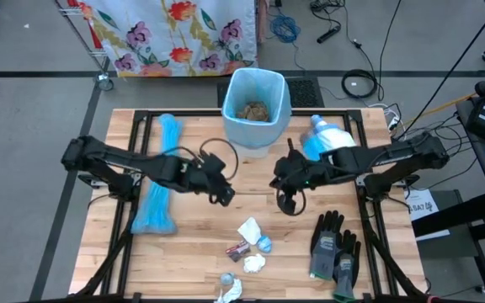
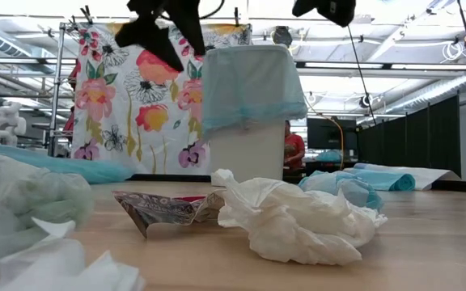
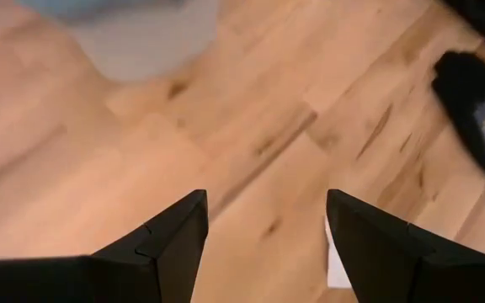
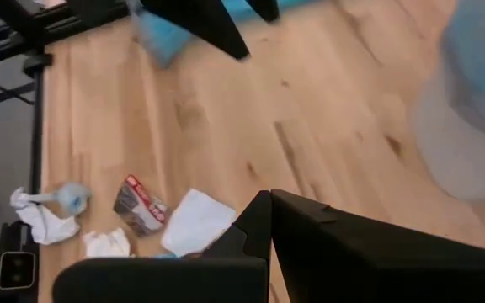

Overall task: Place trash/remove bag and relplace
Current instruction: Put the blue plastic into the blue trash bag inside the white trash bin

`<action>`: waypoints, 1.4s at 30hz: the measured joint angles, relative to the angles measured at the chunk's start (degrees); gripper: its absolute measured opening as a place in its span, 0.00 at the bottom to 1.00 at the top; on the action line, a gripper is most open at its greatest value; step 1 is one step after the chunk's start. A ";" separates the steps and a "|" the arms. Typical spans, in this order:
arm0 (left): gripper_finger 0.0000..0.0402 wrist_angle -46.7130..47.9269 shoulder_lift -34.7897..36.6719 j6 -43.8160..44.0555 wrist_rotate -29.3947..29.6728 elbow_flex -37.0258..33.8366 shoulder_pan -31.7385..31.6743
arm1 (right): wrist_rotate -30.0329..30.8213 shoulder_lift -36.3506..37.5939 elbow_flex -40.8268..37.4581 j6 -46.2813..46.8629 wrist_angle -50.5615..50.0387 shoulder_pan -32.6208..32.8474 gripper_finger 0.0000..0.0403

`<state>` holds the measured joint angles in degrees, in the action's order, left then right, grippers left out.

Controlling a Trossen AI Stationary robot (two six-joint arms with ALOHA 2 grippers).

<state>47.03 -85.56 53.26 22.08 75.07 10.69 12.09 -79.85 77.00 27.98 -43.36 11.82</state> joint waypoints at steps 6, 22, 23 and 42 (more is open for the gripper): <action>0.60 -0.14 -4.42 2.16 -2.03 -0.02 2.71 | -0.27 0.02 -5.99 0.08 5.47 2.09 0.00; 0.60 2.41 -5.20 -1.50 7.55 -0.41 15.97 | 4.18 -5.11 -12.71 21.48 8.85 14.18 0.00; 0.60 2.98 -5.20 -1.49 8.16 -0.50 16.88 | 4.18 -6.24 -12.61 23.01 9.50 14.94 0.00; 0.60 -22.19 -5.11 -5.82 2.92 -9.33 32.95 | 4.92 -25.69 9.19 36.07 7.24 21.59 0.00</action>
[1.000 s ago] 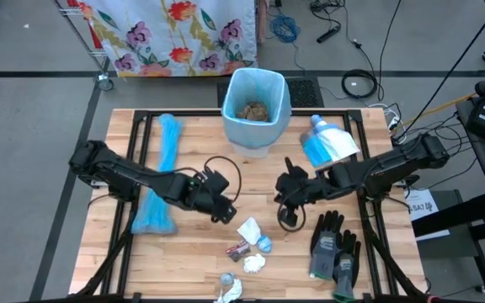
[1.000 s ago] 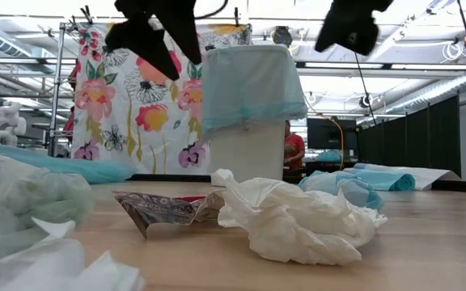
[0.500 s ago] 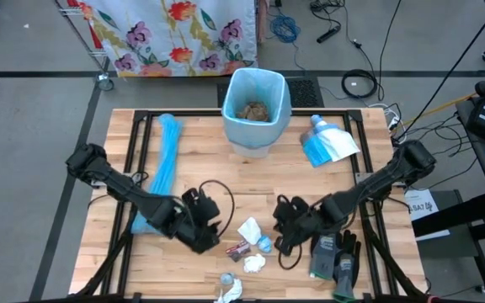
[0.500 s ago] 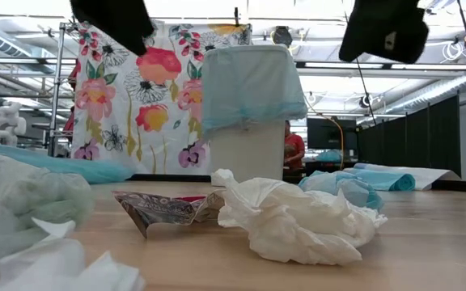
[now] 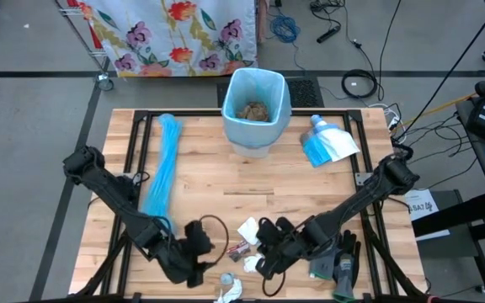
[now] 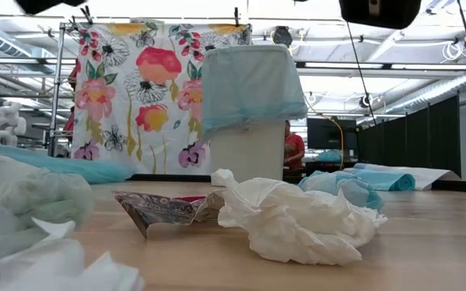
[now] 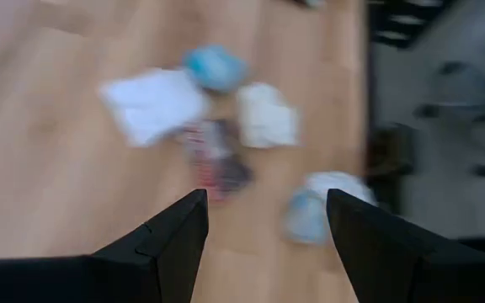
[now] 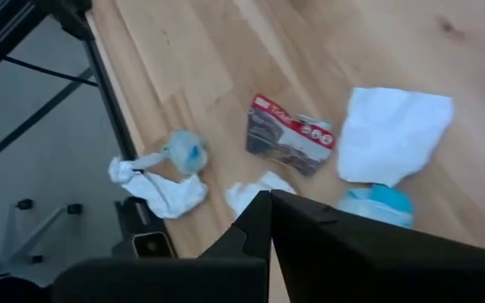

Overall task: Place trash/remove bag and relplace
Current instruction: Put the blue plastic into the blue trash bag inside the white trash bin

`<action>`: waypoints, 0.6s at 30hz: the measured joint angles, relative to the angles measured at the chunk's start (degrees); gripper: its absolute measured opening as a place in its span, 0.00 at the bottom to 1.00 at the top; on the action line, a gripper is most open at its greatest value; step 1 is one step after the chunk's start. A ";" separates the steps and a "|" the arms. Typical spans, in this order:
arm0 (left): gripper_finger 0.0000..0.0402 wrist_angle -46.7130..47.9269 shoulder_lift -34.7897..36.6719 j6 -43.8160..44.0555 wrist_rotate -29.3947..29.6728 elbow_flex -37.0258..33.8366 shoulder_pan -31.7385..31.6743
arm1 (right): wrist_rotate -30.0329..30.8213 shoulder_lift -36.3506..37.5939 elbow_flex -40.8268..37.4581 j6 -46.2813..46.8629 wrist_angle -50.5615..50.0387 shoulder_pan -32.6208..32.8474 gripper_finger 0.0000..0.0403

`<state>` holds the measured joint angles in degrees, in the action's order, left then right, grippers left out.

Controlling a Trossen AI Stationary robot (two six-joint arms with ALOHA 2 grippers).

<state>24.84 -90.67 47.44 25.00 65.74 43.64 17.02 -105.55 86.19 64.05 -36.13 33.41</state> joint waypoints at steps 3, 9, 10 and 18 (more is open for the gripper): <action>0.60 -2.91 0.09 0.11 -2.70 -4.09 0.28 | 0.02 -1.54 1.59 0.92 -0.04 0.41 0.00; 0.60 -1.33 7.90 -1.90 -3.51 -10.08 -2.98 | -0.53 -2.20 2.05 1.38 -0.72 0.48 0.00; 0.60 -1.26 9.93 -3.05 -3.51 -11.22 -3.92 | -0.56 -2.22 2.05 1.37 -0.96 0.45 0.00; 0.60 -2.07 27.46 -7.81 -4.01 -19.28 -13.39 | -0.59 -2.22 2.05 -3.80 -7.91 -0.59 0.00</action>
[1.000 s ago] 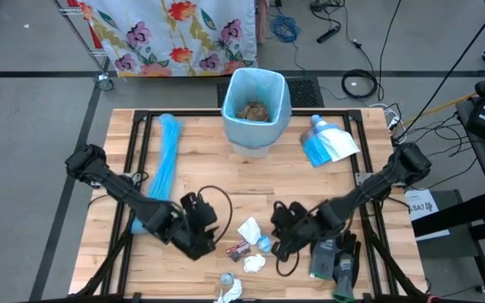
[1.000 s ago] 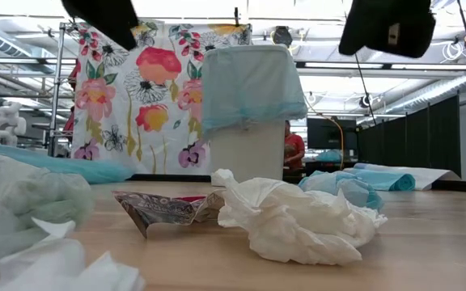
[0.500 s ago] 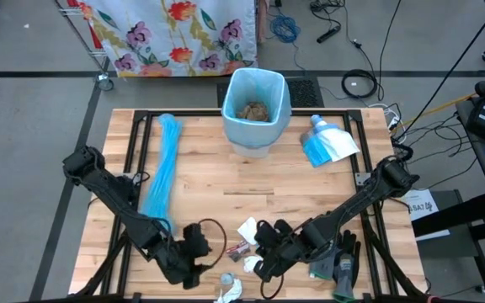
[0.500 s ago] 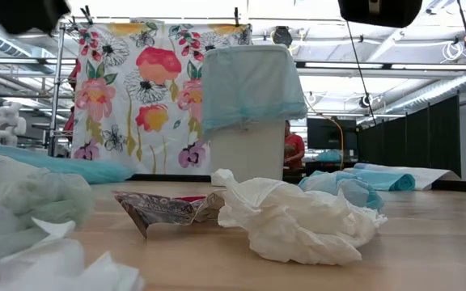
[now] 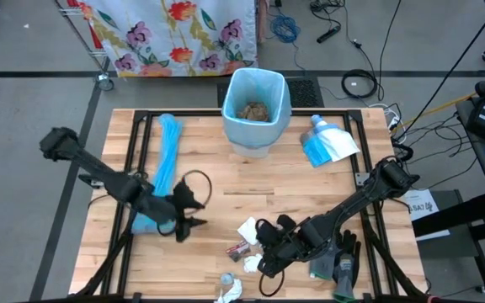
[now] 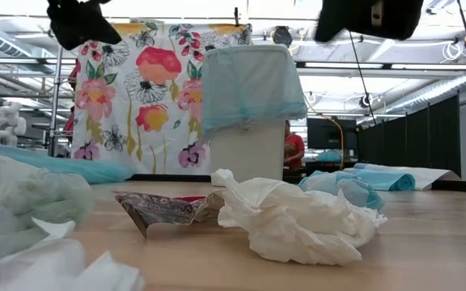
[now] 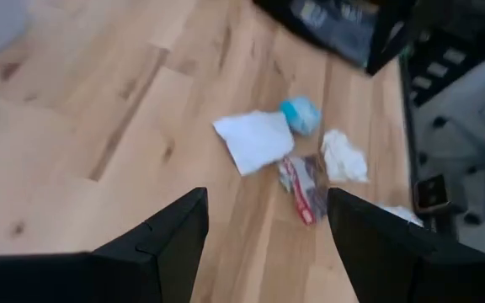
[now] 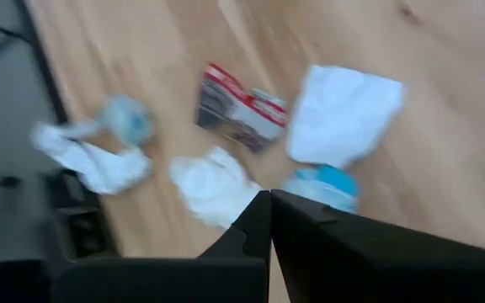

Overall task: Place trash/remove bag and relplace
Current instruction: Put the blue plastic into the blue trash bag inside the white trash bin

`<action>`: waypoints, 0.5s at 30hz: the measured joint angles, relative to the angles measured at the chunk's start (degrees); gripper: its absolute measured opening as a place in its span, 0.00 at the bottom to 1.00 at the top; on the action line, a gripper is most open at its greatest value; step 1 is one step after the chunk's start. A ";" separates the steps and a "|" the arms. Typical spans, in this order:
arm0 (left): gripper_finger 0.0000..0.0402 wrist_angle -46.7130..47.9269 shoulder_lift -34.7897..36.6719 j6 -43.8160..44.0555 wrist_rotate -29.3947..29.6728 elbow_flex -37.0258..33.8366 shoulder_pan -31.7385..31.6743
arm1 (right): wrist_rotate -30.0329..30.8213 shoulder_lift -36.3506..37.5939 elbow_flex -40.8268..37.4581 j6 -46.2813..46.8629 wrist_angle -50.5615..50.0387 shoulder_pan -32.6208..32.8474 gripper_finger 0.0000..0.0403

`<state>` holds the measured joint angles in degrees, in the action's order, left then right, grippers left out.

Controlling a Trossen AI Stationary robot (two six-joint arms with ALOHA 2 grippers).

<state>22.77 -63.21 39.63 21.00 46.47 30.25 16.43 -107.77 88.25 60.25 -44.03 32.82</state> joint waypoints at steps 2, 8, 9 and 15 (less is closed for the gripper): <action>0.60 0.22 3.13 -0.04 -0.37 -1.16 -1.59 | -0.25 0.00 0.00 -1.90 -2.75 -0.35 0.02; 0.60 -0.16 6.96 0.47 -8.61 -1.78 -4.66 | -0.26 0.00 -0.02 -10.65 -5.40 -1.35 0.15; 0.60 -0.02 6.96 0.42 -8.61 -1.78 -4.77 | -0.27 -0.14 -0.02 -11.54 -5.13 -1.56 0.18; 0.60 0.20 6.18 3.65 -8.95 -1.76 -4.73 | -3.50 -3.59 -0.02 -12.98 -4.65 -2.86 0.37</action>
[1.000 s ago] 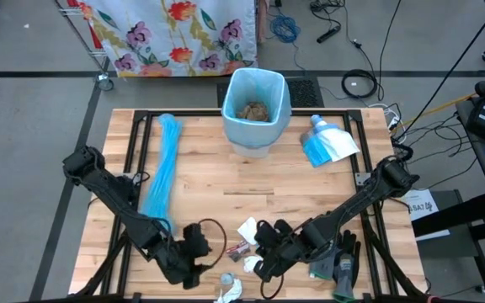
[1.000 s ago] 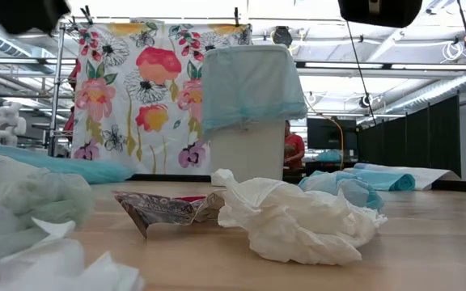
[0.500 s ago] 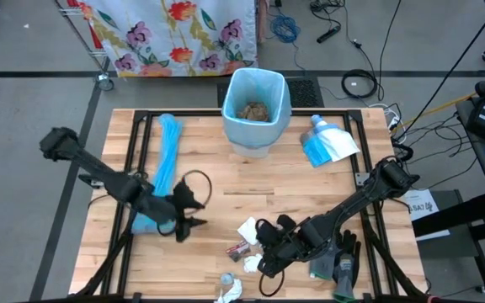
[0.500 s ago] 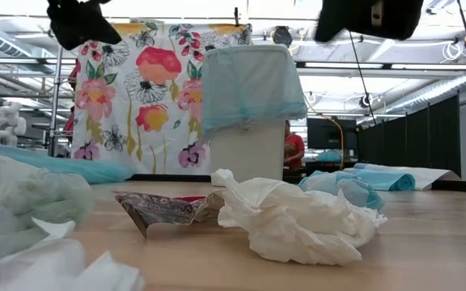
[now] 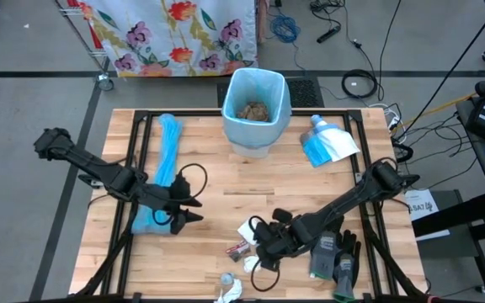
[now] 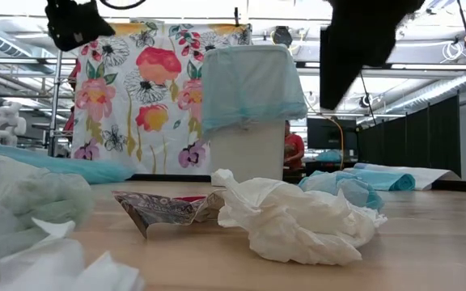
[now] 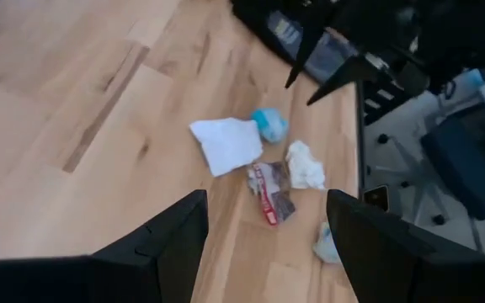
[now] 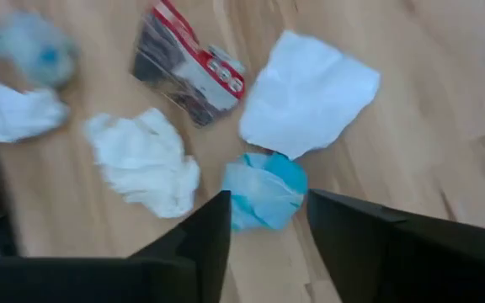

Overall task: Place trash/remove bag and relplace
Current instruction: Put the blue plastic into the blue trash bag inside the white trash bin

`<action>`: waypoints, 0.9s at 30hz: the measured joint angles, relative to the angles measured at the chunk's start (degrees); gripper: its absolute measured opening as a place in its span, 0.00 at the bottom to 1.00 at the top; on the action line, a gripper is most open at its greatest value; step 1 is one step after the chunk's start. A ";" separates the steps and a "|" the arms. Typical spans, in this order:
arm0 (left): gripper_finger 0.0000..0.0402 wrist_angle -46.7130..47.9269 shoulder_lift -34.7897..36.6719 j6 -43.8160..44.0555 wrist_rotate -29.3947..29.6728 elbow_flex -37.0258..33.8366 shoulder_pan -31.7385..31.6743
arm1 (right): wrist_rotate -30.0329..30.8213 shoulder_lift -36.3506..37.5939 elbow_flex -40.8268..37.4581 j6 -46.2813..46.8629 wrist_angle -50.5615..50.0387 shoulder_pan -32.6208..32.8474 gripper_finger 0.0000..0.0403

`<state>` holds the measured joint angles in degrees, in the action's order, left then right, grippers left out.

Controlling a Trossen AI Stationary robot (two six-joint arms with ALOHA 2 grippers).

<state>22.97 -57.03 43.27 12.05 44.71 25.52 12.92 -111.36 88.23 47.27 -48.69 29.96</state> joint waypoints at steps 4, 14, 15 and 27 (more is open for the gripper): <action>0.60 -0.11 -0.48 2.74 0.05 0.01 -0.04 | -0.94 -3.34 0.00 0.00 0.21 -0.74 0.45; 0.60 -0.25 -0.59 4.36 0.09 0.02 0.00 | -5.34 -11.60 0.33 -0.02 3.73 -2.58 0.29; 0.60 -0.19 -0.59 4.36 0.11 0.02 0.00 | -5.24 -11.64 0.33 0.00 3.78 -2.65 0.21; 0.60 0.30 -0.59 3.99 3.15 0.02 -0.04 | 1.95 6.57 6.65 3.94 -20.68 -4.31 0.01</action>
<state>23.27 -57.63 47.27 15.20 44.73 25.47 14.87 -104.79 94.87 51.21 -69.36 25.64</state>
